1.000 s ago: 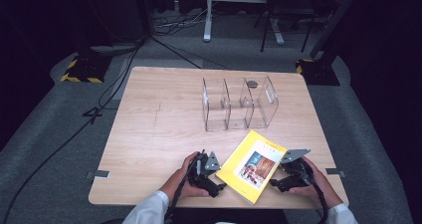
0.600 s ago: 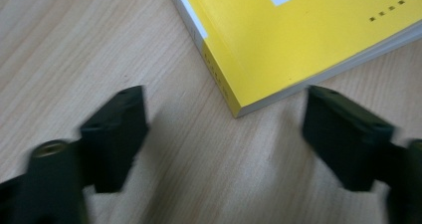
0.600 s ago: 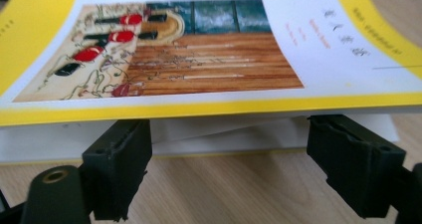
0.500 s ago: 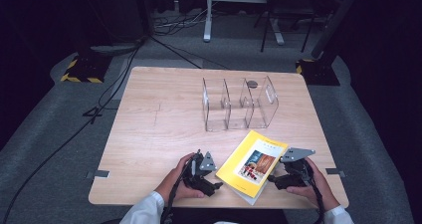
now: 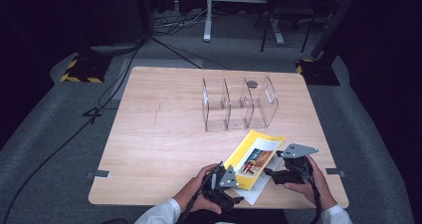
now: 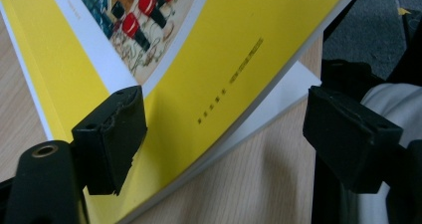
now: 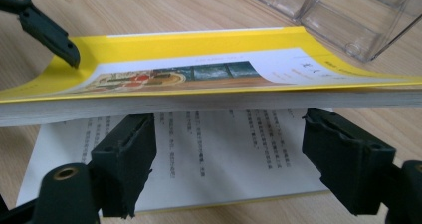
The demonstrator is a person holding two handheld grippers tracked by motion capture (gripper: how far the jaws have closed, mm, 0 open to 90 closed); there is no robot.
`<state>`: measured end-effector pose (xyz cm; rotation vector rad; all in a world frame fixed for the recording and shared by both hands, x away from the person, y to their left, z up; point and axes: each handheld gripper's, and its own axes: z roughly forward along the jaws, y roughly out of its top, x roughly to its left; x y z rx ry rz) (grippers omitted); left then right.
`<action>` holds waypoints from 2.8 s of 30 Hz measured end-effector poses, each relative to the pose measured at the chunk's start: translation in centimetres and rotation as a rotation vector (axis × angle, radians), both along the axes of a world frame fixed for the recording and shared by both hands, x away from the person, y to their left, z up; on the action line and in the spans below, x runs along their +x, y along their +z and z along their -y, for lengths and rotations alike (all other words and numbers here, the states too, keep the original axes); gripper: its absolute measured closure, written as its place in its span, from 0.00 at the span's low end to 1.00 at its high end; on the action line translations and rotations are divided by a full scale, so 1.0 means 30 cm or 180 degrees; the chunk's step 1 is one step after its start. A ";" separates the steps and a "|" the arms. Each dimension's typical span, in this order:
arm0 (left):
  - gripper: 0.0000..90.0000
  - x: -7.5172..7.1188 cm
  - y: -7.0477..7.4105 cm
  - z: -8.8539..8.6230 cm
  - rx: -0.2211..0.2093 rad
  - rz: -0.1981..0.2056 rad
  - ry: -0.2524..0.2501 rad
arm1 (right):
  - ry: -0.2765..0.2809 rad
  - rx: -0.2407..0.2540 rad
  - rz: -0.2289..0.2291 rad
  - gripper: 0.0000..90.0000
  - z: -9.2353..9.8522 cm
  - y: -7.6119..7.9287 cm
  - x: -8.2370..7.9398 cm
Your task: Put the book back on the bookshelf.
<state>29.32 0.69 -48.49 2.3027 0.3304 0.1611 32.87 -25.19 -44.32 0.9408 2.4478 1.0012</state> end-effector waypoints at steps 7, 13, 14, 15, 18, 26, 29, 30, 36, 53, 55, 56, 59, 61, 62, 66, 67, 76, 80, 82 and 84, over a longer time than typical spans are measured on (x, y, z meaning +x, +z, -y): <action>0.43 0.011 0.001 0.014 -0.0141 0.0193 0.0272 | 0.0020 0.0112 0.0099 0.25 -0.029 0.023 0.015; 0.71 0.019 0.020 -0.018 -0.0301 0.0284 0.0298 | -0.0024 0.0225 0.0067 0.24 -0.023 0.020 0.030; 0.71 0.019 0.028 -0.024 -0.0308 0.0340 0.0279 | -0.0024 0.0225 0.0067 0.24 -0.023 0.020 0.030; 0.77 0.018 0.041 -0.035 -0.0307 0.0405 0.0294 | -0.0029 0.0270 0.0055 0.24 -0.018 0.019 0.032; 0.90 0.031 0.073 -0.068 -0.0402 0.0500 0.0397 | -0.0004 0.0342 0.0070 0.24 0.000 0.021 0.029; 0.92 0.069 0.072 -0.136 -0.0418 0.0379 0.0293 | 0.0223 0.0547 0.0160 0.22 0.072 0.093 -0.021; 0.92 0.075 0.071 -0.153 -0.0416 0.0343 0.0250 | 0.0320 0.0603 0.0263 0.22 0.073 0.118 -0.029; 0.92 0.077 0.070 -0.162 -0.0402 0.0313 0.0228 | 0.0382 0.0598 0.0312 0.22 0.068 0.126 -0.032; 0.90 0.075 0.067 -0.214 -0.0303 0.0303 0.0176 | 0.0847 0.0432 0.0407 0.23 -0.032 0.132 0.001; 0.86 0.101 0.074 -0.357 -0.0255 0.0189 0.0232 | 0.1165 -0.0113 0.0270 0.52 -0.099 -0.031 0.112; 0.86 0.107 0.072 -0.378 -0.0233 0.0182 0.0241 | 0.1229 -0.0183 0.0340 0.63 -0.087 -0.049 0.116; 0.85 0.109 0.071 -0.385 -0.0229 0.0182 0.0239 | 0.1270 -0.0123 0.0369 0.67 -0.079 -0.059 0.119; 0.83 0.122 0.070 -0.415 -0.0275 0.0166 0.0309 | 0.1368 0.0044 0.0459 0.74 -0.068 -0.076 0.122; 0.83 0.127 0.073 -0.422 -0.0275 0.0182 0.0323 | 0.1383 0.0061 0.0504 0.75 -0.069 -0.076 0.121; 0.82 0.134 0.076 -0.430 -0.0276 0.0193 0.0342 | 0.1379 0.0080 0.0516 0.76 -0.074 -0.073 0.118; 0.75 0.184 0.085 -0.472 -0.0294 0.0154 0.0469 | 0.1487 0.0125 0.0649 0.85 -0.107 -0.044 0.086; 0.70 0.203 0.089 -0.491 -0.0330 0.0137 0.0542 | 0.1579 0.0141 0.0679 0.89 -0.120 -0.035 0.075; 0.35 0.160 0.153 -0.502 -0.0366 0.0332 0.0865 | 0.1711 0.0095 0.0674 0.92 -0.157 -0.030 0.047; 0.33 0.122 0.208 -0.455 -0.0333 0.0493 0.0765 | 0.1737 0.0074 0.0639 0.92 -0.162 -0.031 0.047; 0.32 0.111 0.224 -0.407 -0.0246 0.0512 0.0675 | 0.1744 0.0069 0.0623 0.92 -0.163 -0.032 0.046; 0.33 0.110 0.221 -0.361 -0.0090 0.0544 0.0636 | 0.1755 0.0038 0.0624 0.92 -0.169 -0.033 0.044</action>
